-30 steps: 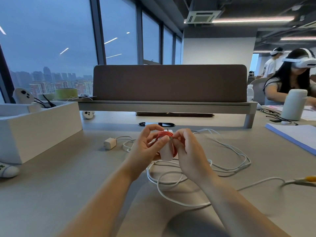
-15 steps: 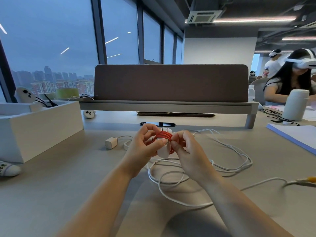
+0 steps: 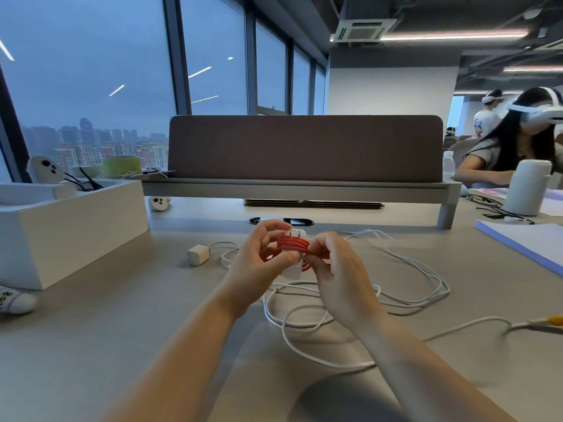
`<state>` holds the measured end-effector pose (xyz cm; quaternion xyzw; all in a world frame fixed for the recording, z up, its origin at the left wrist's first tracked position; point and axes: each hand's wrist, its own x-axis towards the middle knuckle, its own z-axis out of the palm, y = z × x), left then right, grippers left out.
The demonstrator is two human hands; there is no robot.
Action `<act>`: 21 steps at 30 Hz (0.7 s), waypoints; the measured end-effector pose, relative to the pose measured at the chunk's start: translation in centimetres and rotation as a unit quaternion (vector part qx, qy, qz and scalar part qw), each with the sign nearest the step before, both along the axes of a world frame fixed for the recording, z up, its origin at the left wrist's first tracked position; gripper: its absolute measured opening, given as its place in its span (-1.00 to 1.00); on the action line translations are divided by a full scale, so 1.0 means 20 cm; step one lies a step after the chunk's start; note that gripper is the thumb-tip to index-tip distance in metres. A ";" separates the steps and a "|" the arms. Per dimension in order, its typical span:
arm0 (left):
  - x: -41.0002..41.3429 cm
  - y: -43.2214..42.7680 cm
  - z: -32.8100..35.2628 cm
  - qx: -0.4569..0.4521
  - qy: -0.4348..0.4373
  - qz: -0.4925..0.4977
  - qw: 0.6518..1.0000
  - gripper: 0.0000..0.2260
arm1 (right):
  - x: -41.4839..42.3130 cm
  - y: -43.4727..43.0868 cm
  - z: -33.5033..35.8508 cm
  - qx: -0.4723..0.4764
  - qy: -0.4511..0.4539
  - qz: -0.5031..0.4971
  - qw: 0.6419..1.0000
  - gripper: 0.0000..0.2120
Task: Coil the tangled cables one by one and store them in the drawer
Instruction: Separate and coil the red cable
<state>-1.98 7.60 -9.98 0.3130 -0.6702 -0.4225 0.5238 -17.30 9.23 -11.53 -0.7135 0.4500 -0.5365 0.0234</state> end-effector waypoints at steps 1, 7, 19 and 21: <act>0.00 0.00 0.00 -0.010 -0.010 0.007 1.000 -0.68 | 0.00 0.00 0.00 -0.004 0.004 -0.002 1.000 -0.86; -0.01 0.01 0.00 -0.061 -0.031 0.042 0.997 -0.71 | -0.01 0.01 0.01 0.000 0.000 0.016 1.000 -0.83; -0.02 -0.02 -0.01 -0.075 -0.009 0.052 0.996 -0.65 | -0.01 0.03 0.05 0.087 -0.109 0.074 0.987 -0.93; -0.02 -0.03 -0.02 -0.079 -0.020 0.041 0.996 -0.69 | 0.00 0.02 0.05 0.107 -0.141 0.069 0.982 -0.90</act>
